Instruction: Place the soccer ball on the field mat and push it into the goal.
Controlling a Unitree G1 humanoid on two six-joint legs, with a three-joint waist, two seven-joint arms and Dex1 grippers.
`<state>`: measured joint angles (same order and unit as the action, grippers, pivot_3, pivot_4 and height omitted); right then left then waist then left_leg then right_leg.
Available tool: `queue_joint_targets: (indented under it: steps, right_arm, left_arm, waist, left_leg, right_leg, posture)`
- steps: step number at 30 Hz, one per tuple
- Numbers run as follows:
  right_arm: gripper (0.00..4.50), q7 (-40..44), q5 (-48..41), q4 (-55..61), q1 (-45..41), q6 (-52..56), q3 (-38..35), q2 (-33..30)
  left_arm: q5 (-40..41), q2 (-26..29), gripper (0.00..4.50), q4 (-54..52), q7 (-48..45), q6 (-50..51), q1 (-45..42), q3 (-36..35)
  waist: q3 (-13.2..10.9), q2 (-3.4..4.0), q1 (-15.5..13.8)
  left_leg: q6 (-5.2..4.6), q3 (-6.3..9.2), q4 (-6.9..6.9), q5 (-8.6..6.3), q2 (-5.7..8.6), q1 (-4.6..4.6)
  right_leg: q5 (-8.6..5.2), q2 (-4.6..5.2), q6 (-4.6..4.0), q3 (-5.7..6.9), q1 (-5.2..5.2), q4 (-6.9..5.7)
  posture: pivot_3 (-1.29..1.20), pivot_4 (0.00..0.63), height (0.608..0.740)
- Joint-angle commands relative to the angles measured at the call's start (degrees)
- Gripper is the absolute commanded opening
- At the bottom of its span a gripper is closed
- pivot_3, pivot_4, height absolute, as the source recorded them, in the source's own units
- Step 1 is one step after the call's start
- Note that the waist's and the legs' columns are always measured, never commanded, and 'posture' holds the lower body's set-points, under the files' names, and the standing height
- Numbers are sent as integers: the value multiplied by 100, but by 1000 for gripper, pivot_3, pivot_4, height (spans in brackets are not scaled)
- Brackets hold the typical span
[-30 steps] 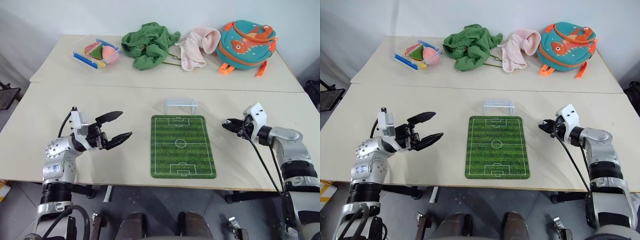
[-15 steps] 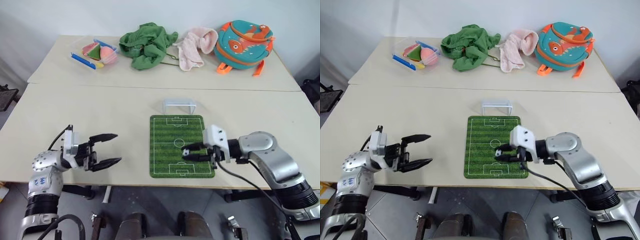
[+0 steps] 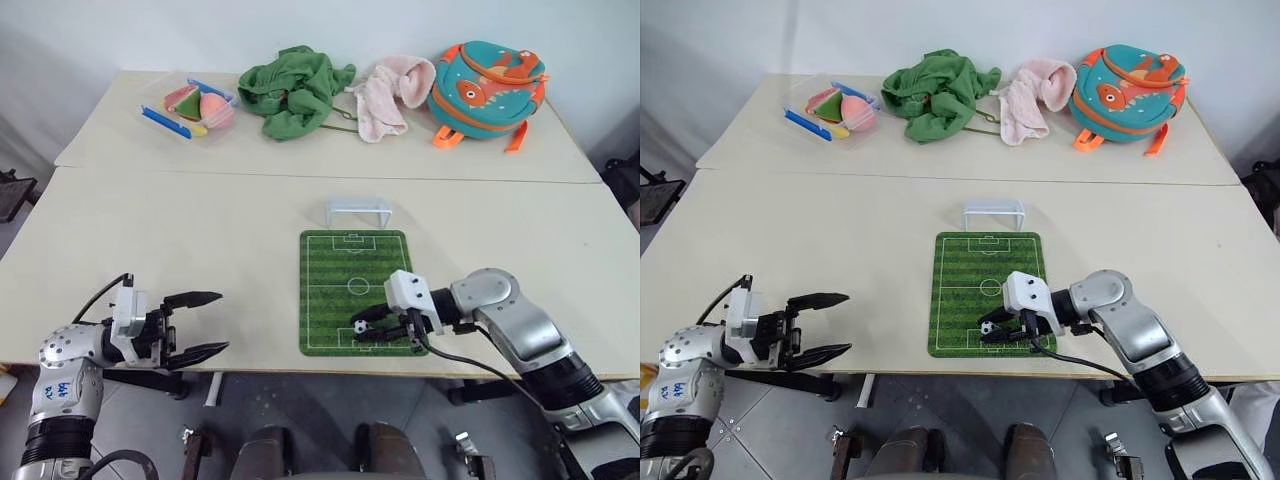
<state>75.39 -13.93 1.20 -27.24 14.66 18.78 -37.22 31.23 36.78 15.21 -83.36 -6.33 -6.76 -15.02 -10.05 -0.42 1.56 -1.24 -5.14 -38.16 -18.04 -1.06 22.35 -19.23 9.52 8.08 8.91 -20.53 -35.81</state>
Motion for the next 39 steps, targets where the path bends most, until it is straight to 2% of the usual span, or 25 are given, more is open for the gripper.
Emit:
queue_joint_targets:
  steps: [1, 11, 16, 25, 33, 36, 39]
  right_arm:
    - [845, 144, 53, -126, -92, -197, 65, 74]
    - [845, 185, 238, -545, -51, -422, 75, 109]
    - [2446, 148, 258, -609, -86, -501, 50, 138]
    - [2446, 147, 210, -225, -193, -447, -23, 98]
    - [2446, 50, 23, 731, -239, 70, -276, -184]
    - [1817, 40, -136, 1099, -135, 189, -421, -269]
    - [910, 161, -106, 1211, 126, 36, -376, -453]
  left_arm:
    - [76, 66, 4500, -245, 69, -82, 48, -132]
    - [72, 56, 4500, -250, 143, -136, 57, -129]
    - [60, 53, 4500, -200, 146, -150, 13, -109]
    - [34, 28, 4500, -138, 167, -167, -52, -77]
    - [50, 12, 4500, -142, 138, -170, -33, -60]
    - [62, 25, 4500, -149, 86, -153, -16, -49]
    - [34, 52, 4500, -138, 33, -150, -5, -14]
  waist:
    - [0, 0, 0]
    - [0, 0, 0]
    - [0, 0, 0]
    - [0, 0, 1]
    - [0, 0, -7]
    - [0, 0, -5]
    - [0, 0, -9]
  left_leg:
    - [0, 0, 0, 0, 0, 0]
    - [0, 0, 0, 0, 0, -2]
    - [0, 0, -1, 0, 0, -5]
    - [0, -2, -2, 0, 0, -6]
    - [2, 0, 0, -1, -2, -4]
    - [2, -1, 1, -1, -1, -4]
    - [2, -1, 1, -1, -1, -4]
  right_leg:
    - [0, 0, 0, 0, 0, 0]
    - [0, 0, 0, 0, 1, -1]
    - [0, 0, 0, -1, 4, -1]
    - [0, 0, 0, -2, 4, -2]
    - [0, 0, 0, -1, 2, -2]
    - [0, 0, 0, -1, 1, -2]
    - [0, 0, 0, -1, 1, -2]
  posture:
    - [0, 150, 740]
    - [0, 150, 740]
    - [0, 150, 740]
    - [0, 150, 740]
    - [0, 150, 740]
    - [0, 150, 740]
    - [0, 150, 740]
